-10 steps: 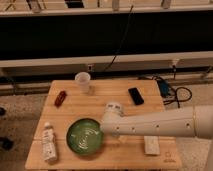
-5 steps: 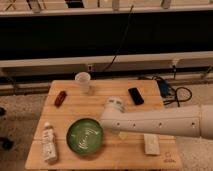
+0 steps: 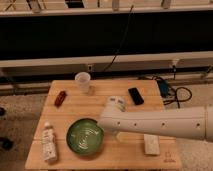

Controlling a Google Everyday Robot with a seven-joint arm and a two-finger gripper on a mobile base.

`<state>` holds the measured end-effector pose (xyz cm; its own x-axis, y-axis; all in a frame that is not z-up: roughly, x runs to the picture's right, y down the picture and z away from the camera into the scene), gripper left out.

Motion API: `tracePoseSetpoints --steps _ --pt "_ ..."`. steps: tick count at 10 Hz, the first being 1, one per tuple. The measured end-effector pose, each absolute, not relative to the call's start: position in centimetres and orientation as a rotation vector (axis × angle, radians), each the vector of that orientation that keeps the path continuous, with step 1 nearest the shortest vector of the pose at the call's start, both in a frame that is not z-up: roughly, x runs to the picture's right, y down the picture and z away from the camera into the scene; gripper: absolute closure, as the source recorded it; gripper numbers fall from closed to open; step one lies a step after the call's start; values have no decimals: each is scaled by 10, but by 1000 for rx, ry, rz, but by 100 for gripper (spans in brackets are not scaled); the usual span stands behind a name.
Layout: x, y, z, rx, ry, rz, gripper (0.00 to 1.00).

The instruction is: Pick up the ceramic bowl

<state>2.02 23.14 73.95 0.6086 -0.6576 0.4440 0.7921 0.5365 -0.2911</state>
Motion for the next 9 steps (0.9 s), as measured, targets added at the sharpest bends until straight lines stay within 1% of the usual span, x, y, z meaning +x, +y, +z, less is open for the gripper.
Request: tracePoseSetpoints --steps 2,4,6,7,8,9 --pt "14 246 740 -506 -343 -908 20" --pt "10 268 751 -520 -385 -933 20" --pt "6 278 757 -525 -403 -959 21" --pt "4 282 758 -528 -406 -971 27" --pt "3 285 759 -528 -407 -985 36" --pt "1 288 757 -523 -411 -1000 48"
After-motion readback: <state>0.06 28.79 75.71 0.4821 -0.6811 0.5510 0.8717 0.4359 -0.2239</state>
